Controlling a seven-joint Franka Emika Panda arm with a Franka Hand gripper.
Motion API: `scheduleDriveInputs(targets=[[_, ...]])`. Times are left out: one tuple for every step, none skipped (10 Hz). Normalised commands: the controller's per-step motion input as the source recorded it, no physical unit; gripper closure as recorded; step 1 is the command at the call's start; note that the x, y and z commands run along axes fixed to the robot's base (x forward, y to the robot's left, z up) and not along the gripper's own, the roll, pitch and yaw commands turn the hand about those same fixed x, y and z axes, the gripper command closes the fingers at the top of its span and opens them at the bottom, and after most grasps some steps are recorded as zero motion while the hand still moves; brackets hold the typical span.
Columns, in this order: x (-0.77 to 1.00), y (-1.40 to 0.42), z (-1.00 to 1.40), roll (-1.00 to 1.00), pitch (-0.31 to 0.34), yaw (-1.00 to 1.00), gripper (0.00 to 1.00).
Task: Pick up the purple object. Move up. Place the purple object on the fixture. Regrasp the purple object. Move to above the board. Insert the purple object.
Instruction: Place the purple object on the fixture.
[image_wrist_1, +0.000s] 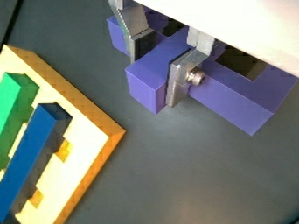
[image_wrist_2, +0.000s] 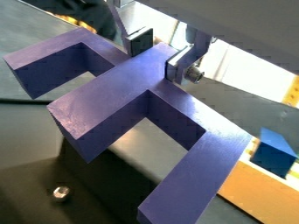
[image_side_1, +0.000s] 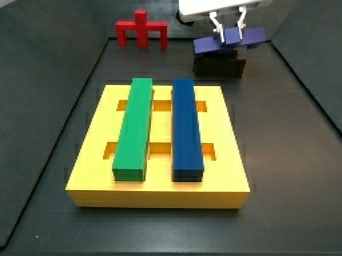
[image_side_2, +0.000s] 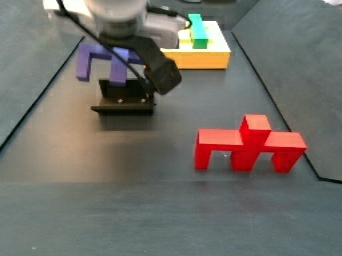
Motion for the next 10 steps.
scheduleDriveInputs(targets=[[0.13, 0.00, -0.10, 0.01, 0.074, 0.09, 1.00], [0.14, -0.02, -0.04, 0.17, 0.169, 0.02, 1.00], [0.19, -0.09, 0.00, 0.29, 0.246, 0.00, 1.00], [0.06, 0.00, 0.00, 0.08, 0.057, 0.00, 1.00], [0.00, 0.03, 0.00, 0.00, 0.000, 0.00, 1.00], [0.08, 0.00, -0.04, 0.04, 0.051, -0.11, 1.00], [0.00, 0.00, -0.17, -0.05, 0.106, -0.23, 1.00], [0.11, 0.00, -0.13, -0.09, 0.523, -0.39, 1.00], [0.14, 0.10, -0.09, -0.76, 0.609, -0.20, 1.00], [0.22, 0.05, 0.00, -0.85, 0.734, -0.14, 1.00]])
